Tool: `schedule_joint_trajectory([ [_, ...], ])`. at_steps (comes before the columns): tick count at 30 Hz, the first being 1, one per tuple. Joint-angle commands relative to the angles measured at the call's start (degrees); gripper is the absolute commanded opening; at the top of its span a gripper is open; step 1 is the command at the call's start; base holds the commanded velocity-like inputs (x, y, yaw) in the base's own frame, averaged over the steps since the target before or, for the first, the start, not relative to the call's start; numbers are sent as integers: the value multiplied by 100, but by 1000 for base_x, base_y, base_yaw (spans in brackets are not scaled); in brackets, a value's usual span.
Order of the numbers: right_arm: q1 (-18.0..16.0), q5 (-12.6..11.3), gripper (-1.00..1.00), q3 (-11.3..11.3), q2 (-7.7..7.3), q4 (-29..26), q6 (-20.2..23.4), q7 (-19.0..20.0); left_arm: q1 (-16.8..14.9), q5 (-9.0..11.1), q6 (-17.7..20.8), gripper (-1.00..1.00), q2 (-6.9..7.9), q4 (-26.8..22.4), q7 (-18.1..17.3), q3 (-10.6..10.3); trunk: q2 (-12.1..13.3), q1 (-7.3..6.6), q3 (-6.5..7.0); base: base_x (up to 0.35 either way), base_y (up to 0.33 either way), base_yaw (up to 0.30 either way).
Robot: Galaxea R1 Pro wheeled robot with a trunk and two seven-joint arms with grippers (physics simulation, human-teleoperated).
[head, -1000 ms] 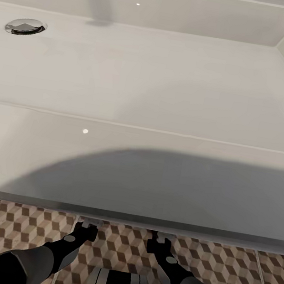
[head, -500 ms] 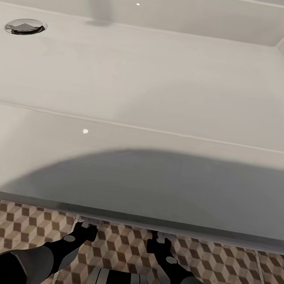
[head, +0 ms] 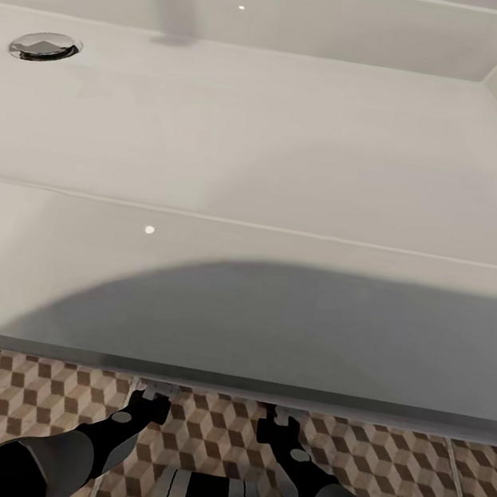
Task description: Take the four mousetraps from the cabinet in the bathroom and place them on the bathroom floor. Make sure all four end up on the same floor surface, and ensure that at least two of them are either under or directly next to the same bathroom sink.
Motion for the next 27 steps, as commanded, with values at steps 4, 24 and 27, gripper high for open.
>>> schedule_joint_trajectory([
  [4,-3,-42,-100,44,1,7,6,-15,-2,39,-1,-100,-2,5,11,-49,-1,-1,-3,0,0,0],
  [24,-8,-52,-100,38,4,11,97,-15,-2,48,13,-100,6,5,11,-49,-1,-1,-3,0,0,0],
  [27,-11,-52,-100,34,4,14,224,-15,-2,48,14,-100,5,5,11,-49,-1,-1,-3,0,0,0],
])
